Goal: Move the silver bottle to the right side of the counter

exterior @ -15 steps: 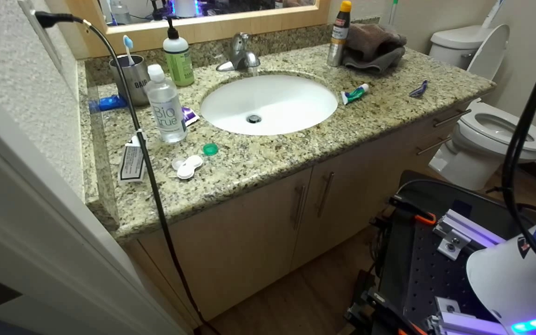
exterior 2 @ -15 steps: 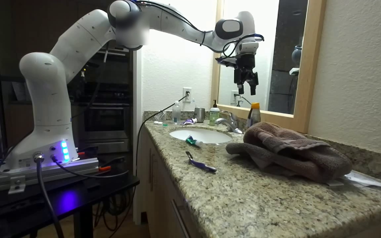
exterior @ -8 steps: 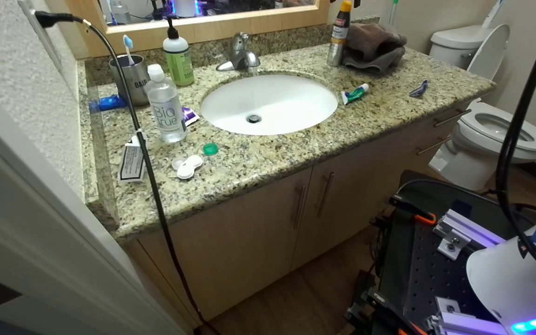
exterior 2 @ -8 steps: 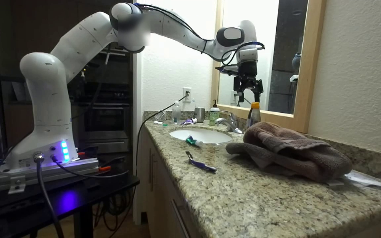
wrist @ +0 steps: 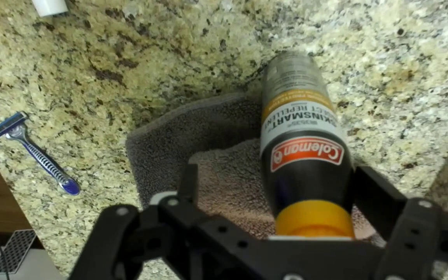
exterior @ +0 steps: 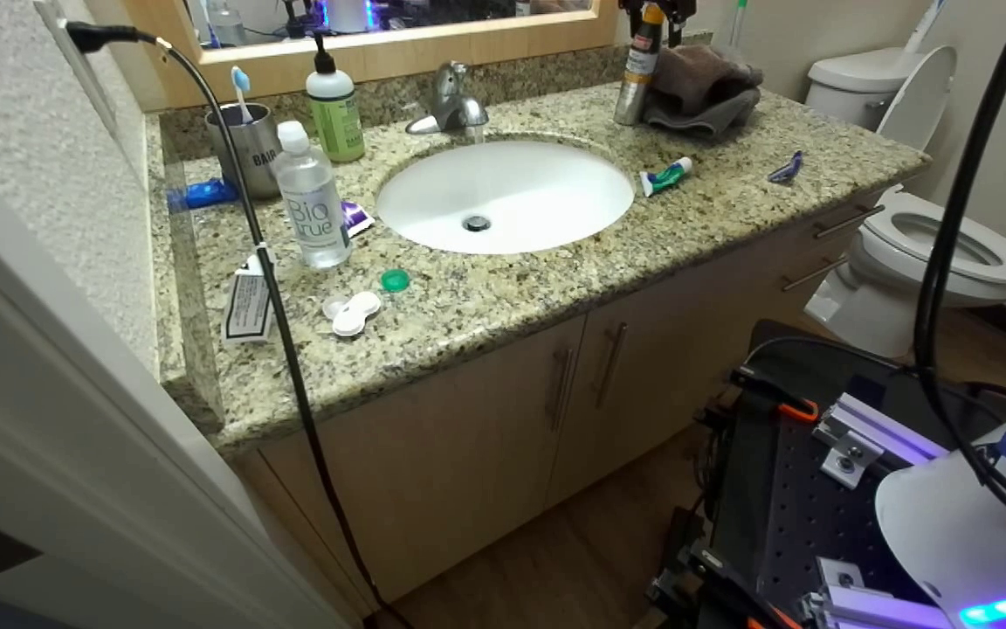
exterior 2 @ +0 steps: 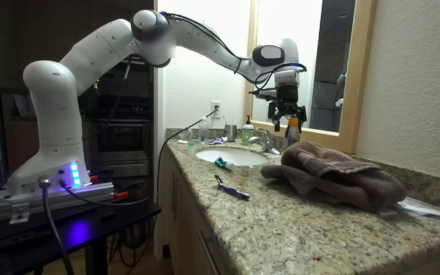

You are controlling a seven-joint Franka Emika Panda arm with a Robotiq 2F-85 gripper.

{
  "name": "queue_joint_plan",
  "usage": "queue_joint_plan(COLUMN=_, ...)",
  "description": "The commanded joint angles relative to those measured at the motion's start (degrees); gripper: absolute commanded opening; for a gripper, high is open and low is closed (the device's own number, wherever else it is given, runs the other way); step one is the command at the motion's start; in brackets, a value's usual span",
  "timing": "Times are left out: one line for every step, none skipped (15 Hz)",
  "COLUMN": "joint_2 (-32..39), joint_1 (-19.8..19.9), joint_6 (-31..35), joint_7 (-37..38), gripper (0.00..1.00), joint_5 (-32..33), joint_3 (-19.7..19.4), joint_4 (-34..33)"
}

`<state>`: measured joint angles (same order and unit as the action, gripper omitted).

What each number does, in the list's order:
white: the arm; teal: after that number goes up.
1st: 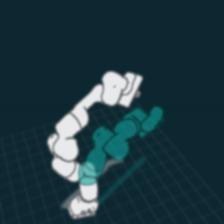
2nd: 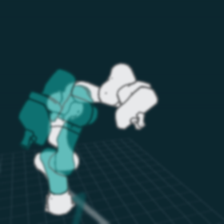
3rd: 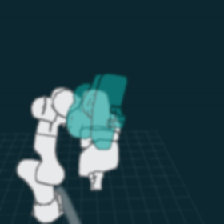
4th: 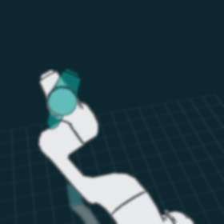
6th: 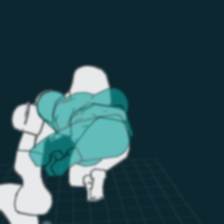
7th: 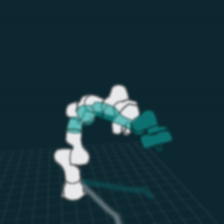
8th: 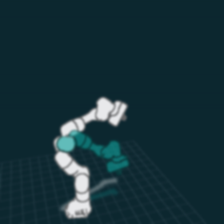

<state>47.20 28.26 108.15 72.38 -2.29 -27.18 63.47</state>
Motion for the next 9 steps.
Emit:
queue_joint_plan(joint_2=3.3, joint_1=1.5, joint_6=-0.4, joint_7=0.4, gripper=0.74, joint_5=0.1, joint_3=-0.4, joint_4=-3.1)
queue_joint_plan(joint_2=3.6, joint_1=1.8, joint_6=-0.5, joint_7=0.1, gripper=0.66, joint_5=0.0, joint_3=-0.4, joint_4=-3.8)
queue_joint_plan(joint_2=4.0, joint_1=2.2, joint_6=-0.5, joint_7=-0.1, gripper=0.6, joint_5=-0.2, joint_3=-0.3, joint_4=-4.5)
queue_joint_plan(joint_2=4.5, joint_1=2.5, joint_6=-0.7, joint_7=-0.3, gripper=0.54, joint_5=-0.1, joint_3=-0.2, joint_4=-5.1)
queue_joint_plan(joint_2=4.8, joint_1=2.8, joint_6=-0.7, joint_7=-0.5, gripper=0.46, joint_5=-0.2, joint_3=-0.1, joint_4=-5.3)
queue_joint_plan(joint_2=5.3, joint_1=3.1, joint_6=-0.6, joint_7=-0.6, gripper=0.38, joint_5=-0.2, joint_3=-0.1, joint_4=-5.9)
queue_joint_plan(joint_2=5.7, joint_1=3.4, joint_6=-0.8, joint_7=-0.9, gripper=0.34, joint_5=-0.3, joint_3=0.0, joint_4=-6.7)
queue_joint_plan(joint_2=5.8, joint_1=3.7, joint_6=-0.8, joint_7=-1.2, gripper=0.34, joint_5=-0.4, joint_3=0.2, joint_4=-7.1)
queue_joint_plan(joint_2=5.4, joint_1=3.8, joint_6=-1.2, joint_7=-1.8, gripper=0.34, joint_5=-1.0, joint_3=0.7, joint_4=-7.2)
